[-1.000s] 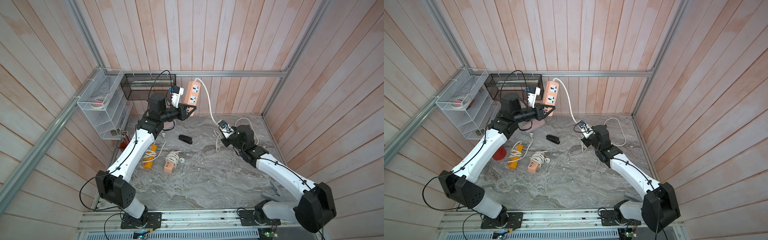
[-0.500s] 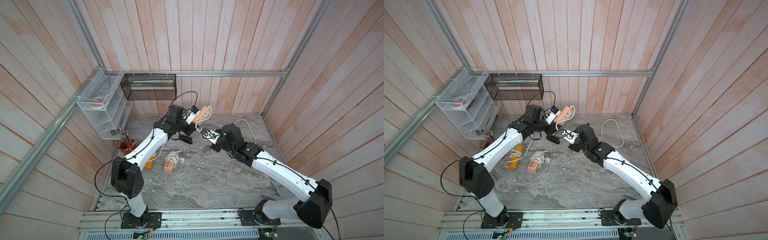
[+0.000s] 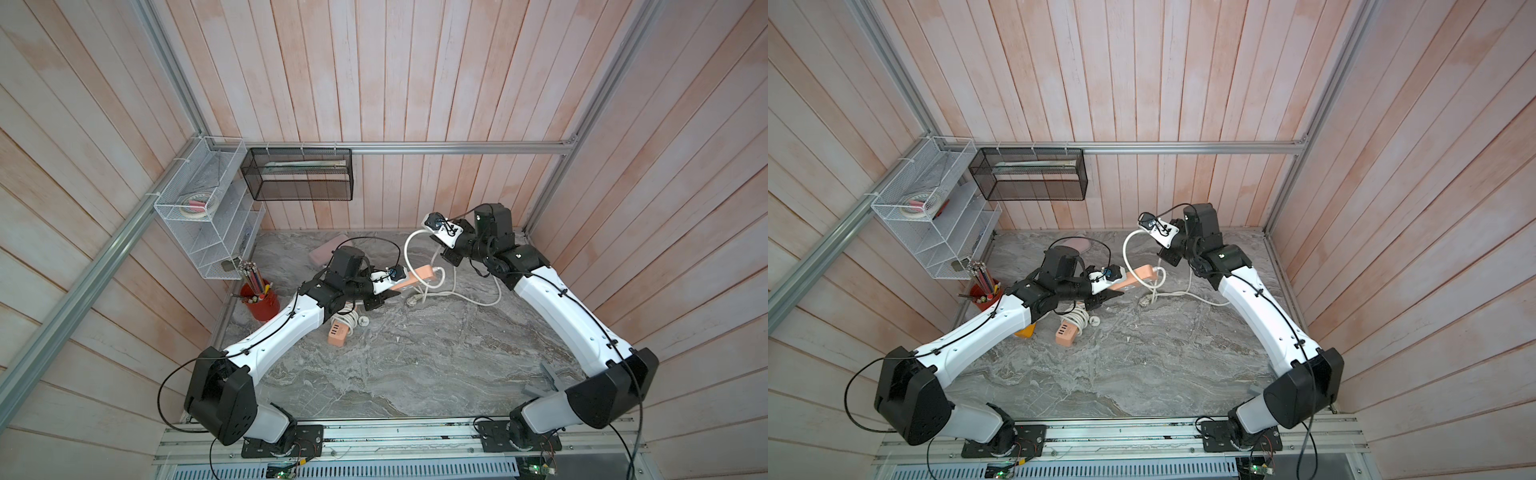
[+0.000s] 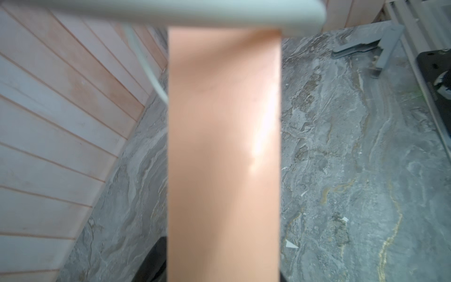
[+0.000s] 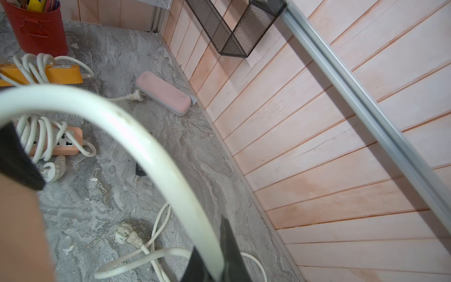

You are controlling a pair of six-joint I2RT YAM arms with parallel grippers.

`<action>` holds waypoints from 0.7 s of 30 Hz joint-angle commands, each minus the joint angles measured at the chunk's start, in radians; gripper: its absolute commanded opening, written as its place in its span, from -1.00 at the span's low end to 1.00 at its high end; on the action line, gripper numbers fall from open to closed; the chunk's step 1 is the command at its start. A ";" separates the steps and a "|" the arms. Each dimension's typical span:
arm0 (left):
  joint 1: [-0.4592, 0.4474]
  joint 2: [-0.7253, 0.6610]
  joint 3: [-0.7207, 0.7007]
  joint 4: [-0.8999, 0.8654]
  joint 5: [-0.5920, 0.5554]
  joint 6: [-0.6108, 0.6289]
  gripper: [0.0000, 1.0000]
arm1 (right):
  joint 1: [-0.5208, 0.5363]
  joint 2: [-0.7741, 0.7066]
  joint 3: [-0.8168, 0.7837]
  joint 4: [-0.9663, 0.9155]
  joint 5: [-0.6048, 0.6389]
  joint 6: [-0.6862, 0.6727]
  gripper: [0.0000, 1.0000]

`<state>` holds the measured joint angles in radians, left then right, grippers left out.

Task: Wrap the cord around the power strip
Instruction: Wrap the power cord around the power strip.

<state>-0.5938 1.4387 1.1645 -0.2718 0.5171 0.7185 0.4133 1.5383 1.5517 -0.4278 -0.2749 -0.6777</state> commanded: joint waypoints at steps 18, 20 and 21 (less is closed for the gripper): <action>-0.032 -0.047 0.212 0.122 -0.012 -0.284 -1.00 | -0.008 0.145 -0.653 1.208 -0.138 0.841 -0.03; -0.031 -0.043 0.232 0.113 -0.005 -0.302 -1.00 | 0.013 0.187 -0.651 1.261 -0.113 0.883 0.09; -0.031 -0.038 0.242 0.103 -0.005 -0.304 -1.00 | 0.025 0.201 -0.653 1.282 -0.103 0.894 0.14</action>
<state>-0.6292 1.3880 1.3651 -0.1726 0.4934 0.4656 0.4133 1.7046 0.9077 0.6331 -0.4591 0.0727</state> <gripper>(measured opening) 0.325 0.562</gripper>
